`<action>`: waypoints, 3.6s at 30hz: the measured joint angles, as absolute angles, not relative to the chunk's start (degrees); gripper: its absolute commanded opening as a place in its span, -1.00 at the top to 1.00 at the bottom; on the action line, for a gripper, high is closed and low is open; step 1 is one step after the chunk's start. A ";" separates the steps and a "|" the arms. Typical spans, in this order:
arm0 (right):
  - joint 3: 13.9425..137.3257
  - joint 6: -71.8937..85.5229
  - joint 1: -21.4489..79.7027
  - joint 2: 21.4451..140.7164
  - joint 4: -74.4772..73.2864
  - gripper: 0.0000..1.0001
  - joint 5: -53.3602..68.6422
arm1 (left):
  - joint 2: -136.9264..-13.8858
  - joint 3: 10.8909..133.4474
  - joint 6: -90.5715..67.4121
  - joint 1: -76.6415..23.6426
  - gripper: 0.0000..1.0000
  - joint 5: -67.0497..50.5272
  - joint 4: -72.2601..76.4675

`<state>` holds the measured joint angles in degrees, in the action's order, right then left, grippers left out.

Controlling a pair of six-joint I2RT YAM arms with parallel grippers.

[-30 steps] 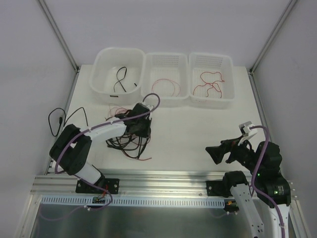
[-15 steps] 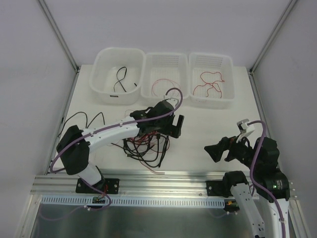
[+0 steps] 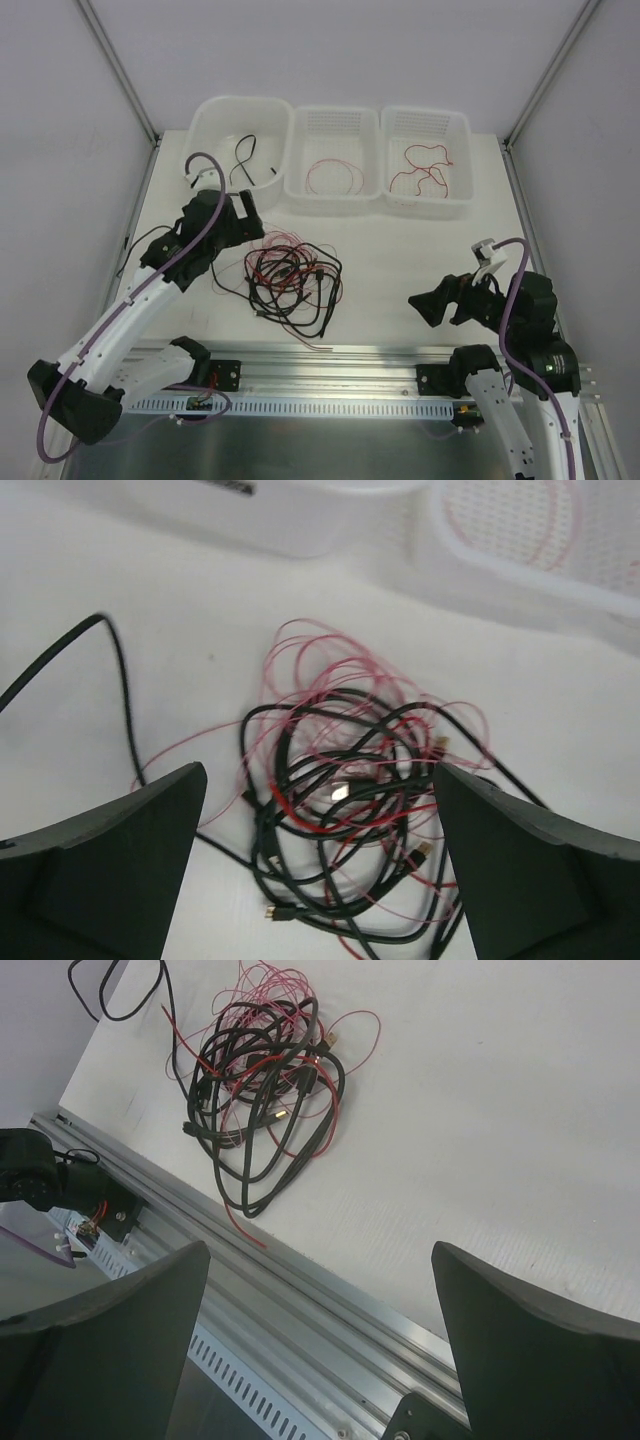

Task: Untangle the cables

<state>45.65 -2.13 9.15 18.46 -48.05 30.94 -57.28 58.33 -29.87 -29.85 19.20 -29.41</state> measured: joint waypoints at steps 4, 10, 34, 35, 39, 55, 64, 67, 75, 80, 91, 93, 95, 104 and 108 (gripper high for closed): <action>44.42 -1.65 9.15 18.57 -46.74 -0.99 32.21 | -53.80 48.82 -32.56 -24.12 -0.83 20.27 -30.68; 42.61 -1.02 9.15 18.63 -45.17 -0.99 34.04 | -56.38 37.04 -37.32 -20.12 -0.58 22.76 -30.35; 39.59 1.21 9.89 20.36 -40.42 -0.99 40.12 | -79.53 38.52 -38.26 -8.88 1.00 22.48 -10.22; 39.51 1.74 10.33 20.67 -39.90 -0.99 40.07 | -79.50 38.52 -38.02 -8.88 1.00 22.24 -10.17; 39.51 3.77 13.82 21.85 -37.23 -0.99 39.66 | -77.41 38.52 -36.99 -8.88 1.00 19.84 -10.15; 56.45 4.38 58.98 55.07 -31.94 -0.98 9.50 | -49.89 38.48 -28.97 -11.27 1.00 7.11 -13.69; 72.34 1.39 62.17 78.67 -28.21 -0.64 4.08 | -31.77 38.50 -25.45 -11.27 1.00 -3.68 -17.28; 74.98 1.23 62.17 86.02 -26.44 -0.64 4.05 | -29.41 38.50 -25.43 -11.27 1.00 -7.03 -18.46; 78.83 1.26 62.17 99.74 -22.06 -0.64 0.32 | -26.70 38.54 -26.55 -11.27 1.00 -14.06 -20.10; 80.38 2.61 62.00 108.03 -17.93 -0.56 -3.03 | -24.56 38.54 -27.09 -11.27 1.00 -14.94 -20.69; 72.31 9.17 59.35 111.13 -10.00 0.99 -8.01 | -23.29 40.18 -29.21 -11.27 1.00 -15.03 -23.81; 69.54 9.45 58.57 108.62 -10.28 0.99 -10.04 | -23.44 42.41 -29.32 -11.27 1.00 -15.00 -25.08; 66.15 9.63 57.45 105.49 -10.98 0.99 -11.94 | -23.75 45.60 -29.32 -11.27 1.00 -14.94 -26.52; 51.92 10.48 49.69 83.00 -17.65 0.99 -19.70 | -25.76 59.44 -27.51 -11.31 1.00 -10.87 -31.29; 46.02 11.16 43.81 75.00 -22.09 0.99 -21.37 | -25.89 62.70 -25.85 -11.31 1.00 -6.44 -32.93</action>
<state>46.02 11.16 43.81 75.00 -22.09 -21.37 -25.89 62.70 -25.85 -11.31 -6.44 -32.93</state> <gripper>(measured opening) 0.010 0.018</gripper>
